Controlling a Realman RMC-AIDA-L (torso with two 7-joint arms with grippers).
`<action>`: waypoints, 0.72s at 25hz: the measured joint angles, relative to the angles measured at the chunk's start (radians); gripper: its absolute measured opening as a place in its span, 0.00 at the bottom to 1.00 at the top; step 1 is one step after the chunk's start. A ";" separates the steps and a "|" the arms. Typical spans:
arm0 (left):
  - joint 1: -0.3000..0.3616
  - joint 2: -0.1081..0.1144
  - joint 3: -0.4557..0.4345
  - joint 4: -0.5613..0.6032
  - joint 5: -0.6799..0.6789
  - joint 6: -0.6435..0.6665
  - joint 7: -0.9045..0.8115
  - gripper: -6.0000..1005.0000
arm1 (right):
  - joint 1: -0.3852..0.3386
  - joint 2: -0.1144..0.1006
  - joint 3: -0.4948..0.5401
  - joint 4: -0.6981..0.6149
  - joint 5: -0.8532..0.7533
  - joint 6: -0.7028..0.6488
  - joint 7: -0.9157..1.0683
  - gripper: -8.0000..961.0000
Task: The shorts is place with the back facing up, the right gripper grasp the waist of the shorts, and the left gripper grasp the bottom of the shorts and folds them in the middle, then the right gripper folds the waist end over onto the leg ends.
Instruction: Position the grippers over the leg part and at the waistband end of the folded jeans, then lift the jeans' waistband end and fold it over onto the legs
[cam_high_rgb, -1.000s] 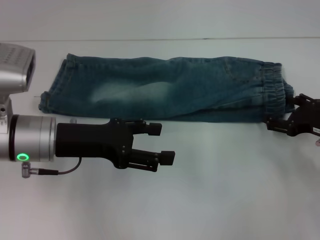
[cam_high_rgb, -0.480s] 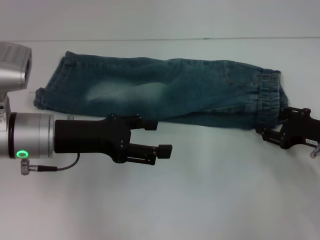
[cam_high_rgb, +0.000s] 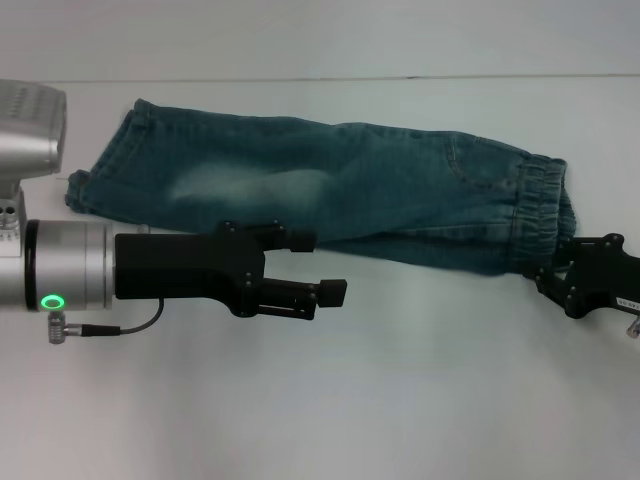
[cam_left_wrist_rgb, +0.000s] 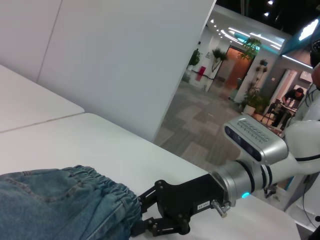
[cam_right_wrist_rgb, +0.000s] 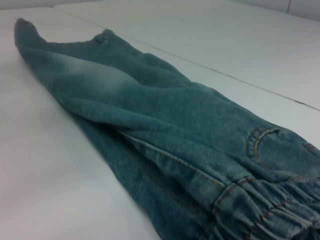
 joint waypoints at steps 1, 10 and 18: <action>0.000 -0.002 0.001 0.000 0.000 -0.003 0.000 0.91 | 0.000 0.002 0.000 0.001 0.002 0.000 -0.010 0.47; 0.004 -0.010 -0.003 -0.007 -0.031 -0.038 0.006 0.88 | -0.017 0.010 -0.001 -0.006 0.003 -0.023 -0.044 0.25; -0.009 -0.012 -0.002 -0.137 -0.171 -0.133 0.136 0.85 | -0.096 0.011 -0.009 -0.121 -0.005 -0.157 -0.001 0.19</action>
